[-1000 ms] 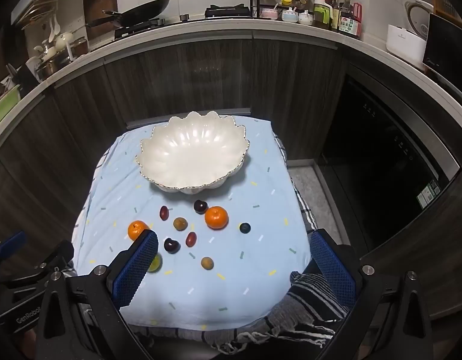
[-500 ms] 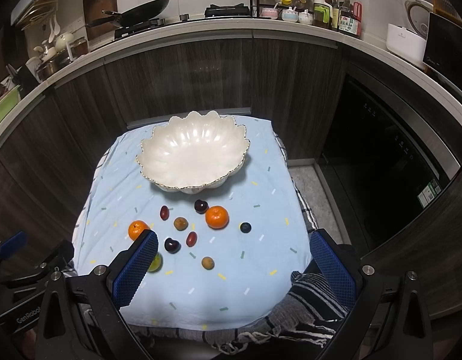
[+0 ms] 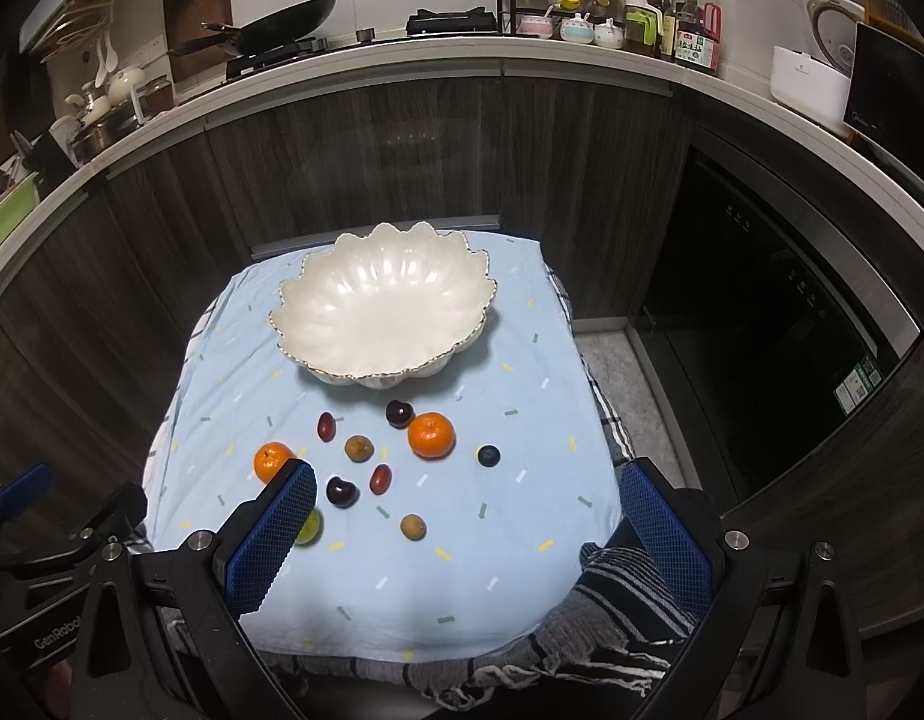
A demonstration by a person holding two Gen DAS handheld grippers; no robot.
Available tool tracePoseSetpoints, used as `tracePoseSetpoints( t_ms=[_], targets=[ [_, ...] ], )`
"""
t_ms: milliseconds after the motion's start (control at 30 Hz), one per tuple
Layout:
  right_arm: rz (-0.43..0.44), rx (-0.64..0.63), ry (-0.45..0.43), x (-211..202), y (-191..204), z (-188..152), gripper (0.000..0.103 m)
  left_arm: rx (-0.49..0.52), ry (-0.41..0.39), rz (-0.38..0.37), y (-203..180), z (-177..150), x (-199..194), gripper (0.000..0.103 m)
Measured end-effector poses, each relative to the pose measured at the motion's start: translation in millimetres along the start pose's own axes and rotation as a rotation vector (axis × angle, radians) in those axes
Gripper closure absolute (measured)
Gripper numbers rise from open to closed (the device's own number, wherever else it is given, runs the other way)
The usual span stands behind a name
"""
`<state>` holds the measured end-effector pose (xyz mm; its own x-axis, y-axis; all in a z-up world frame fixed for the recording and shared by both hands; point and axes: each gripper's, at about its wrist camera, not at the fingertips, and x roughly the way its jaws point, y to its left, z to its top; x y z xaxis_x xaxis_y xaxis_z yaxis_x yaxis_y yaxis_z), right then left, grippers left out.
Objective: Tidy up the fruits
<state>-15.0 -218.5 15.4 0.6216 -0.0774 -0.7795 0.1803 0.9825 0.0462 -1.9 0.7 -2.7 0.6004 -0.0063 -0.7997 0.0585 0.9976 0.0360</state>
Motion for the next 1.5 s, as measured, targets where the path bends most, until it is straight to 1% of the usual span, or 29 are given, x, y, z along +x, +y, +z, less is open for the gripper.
tracePoseSetpoints(
  t_ms=[1500],
  targets=[
    [-0.004,0.001,-0.007,-2.0,-2.0,0.0,0.001,0.007,-0.003,0.006,1.0,0.5,0.5,0.001]
  ],
)
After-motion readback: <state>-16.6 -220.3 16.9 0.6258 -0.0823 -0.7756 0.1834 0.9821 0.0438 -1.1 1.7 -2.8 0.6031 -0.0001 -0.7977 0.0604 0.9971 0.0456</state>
